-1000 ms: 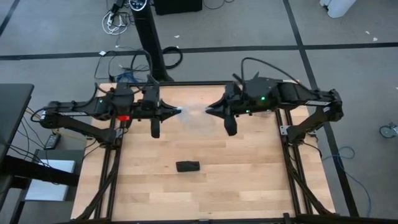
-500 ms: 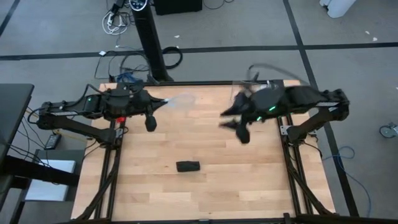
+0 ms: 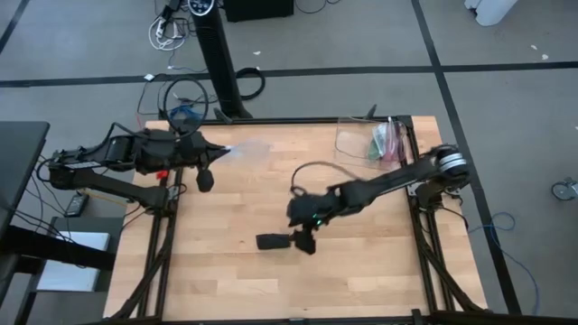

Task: Roll bandage
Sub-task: Put the black bandage into the transparent ziplock bag

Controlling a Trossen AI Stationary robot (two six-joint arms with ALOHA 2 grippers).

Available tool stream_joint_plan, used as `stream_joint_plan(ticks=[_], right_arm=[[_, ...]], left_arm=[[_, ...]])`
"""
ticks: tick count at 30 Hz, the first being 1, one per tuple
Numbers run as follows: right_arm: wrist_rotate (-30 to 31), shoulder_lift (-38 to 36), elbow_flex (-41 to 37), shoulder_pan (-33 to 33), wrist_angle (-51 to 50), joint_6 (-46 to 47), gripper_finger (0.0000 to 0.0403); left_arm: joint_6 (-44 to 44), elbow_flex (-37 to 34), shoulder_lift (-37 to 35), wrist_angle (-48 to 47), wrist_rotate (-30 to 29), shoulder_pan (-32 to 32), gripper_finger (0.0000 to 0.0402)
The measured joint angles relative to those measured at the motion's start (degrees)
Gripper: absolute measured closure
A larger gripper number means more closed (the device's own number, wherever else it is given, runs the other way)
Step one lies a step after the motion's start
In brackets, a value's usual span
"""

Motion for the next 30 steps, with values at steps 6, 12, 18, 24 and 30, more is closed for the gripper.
stream_joint_plan(ticks=[6,12,18,24,30], right_arm=[[0.3,11.8,1.9,1.4,7.1,-0.1,0.0155],[5.0,19.2,6.4,1.6,7.2,-0.3,0.0142],[7.2,21.5,6.9,0.8,3.9,-0.7,0.0142],[7.9,22.4,6.9,0.4,2.6,-3.2,0.0188],[8.7,18.2,6.8,0.4,-0.7,-3.1,0.0346]], left_arm=[[-0.3,0.0,0.0,-2.2,1.7,0.0,0.0398],[-0.3,0.0,0.0,-2.8,3.7,0.0,0.0397],[0.0,0.0,0.0,-4.1,4.1,0.0,0.0397],[0.0,0.0,0.0,-5.0,4.2,0.0,0.0397],[-0.8,0.0,0.0,-5.2,4.1,0.0,0.0397]])
